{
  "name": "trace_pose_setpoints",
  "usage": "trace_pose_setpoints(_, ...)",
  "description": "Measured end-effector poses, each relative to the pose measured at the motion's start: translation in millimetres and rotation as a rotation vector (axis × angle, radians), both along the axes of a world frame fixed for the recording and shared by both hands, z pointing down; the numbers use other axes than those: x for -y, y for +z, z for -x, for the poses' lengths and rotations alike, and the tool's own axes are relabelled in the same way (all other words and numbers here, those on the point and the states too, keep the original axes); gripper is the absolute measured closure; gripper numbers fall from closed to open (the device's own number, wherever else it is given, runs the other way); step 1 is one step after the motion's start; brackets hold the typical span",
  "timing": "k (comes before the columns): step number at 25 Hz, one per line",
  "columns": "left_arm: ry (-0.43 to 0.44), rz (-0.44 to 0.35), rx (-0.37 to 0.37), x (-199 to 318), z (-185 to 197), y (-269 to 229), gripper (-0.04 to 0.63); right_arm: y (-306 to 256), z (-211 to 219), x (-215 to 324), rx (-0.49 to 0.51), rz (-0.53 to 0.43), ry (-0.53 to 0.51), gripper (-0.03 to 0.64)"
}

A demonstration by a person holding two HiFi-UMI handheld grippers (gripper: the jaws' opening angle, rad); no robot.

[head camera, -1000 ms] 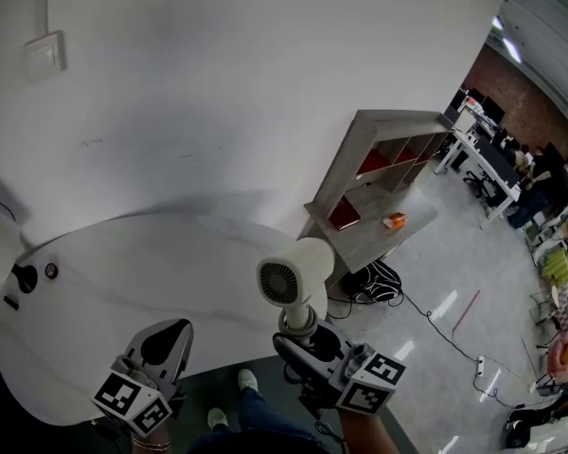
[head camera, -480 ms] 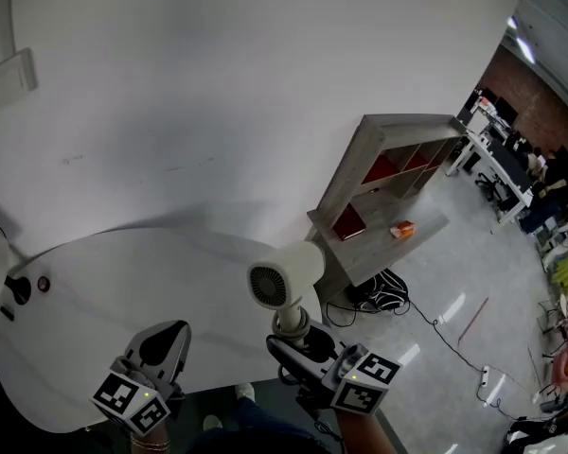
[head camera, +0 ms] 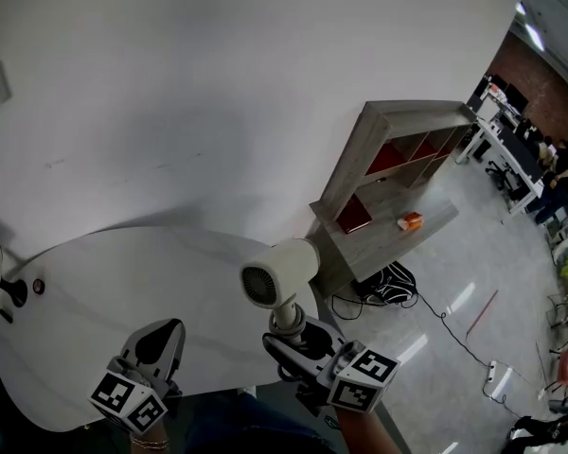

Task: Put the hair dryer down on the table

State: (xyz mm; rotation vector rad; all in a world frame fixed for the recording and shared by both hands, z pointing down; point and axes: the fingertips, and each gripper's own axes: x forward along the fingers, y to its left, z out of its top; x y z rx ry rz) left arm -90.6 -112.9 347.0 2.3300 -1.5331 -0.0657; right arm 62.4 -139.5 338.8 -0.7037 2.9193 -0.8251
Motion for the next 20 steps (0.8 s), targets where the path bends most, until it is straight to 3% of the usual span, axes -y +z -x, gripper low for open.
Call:
trace_pose_setpoints(11, 0.022, 0.115, 0.001, 12.2, 0.6, 41.5, 0.583, 47.8, 9.8, 10.7, -0.074, 0.101, 0.004, 0.373)
trace_pose_setpoints(20, 0.137, 0.154, -0.013, 32.1, -1.1, 71.4, 0.583, 85.5, 27.8, 14.1, -0.144, 0.160, 0.052, 0.373)
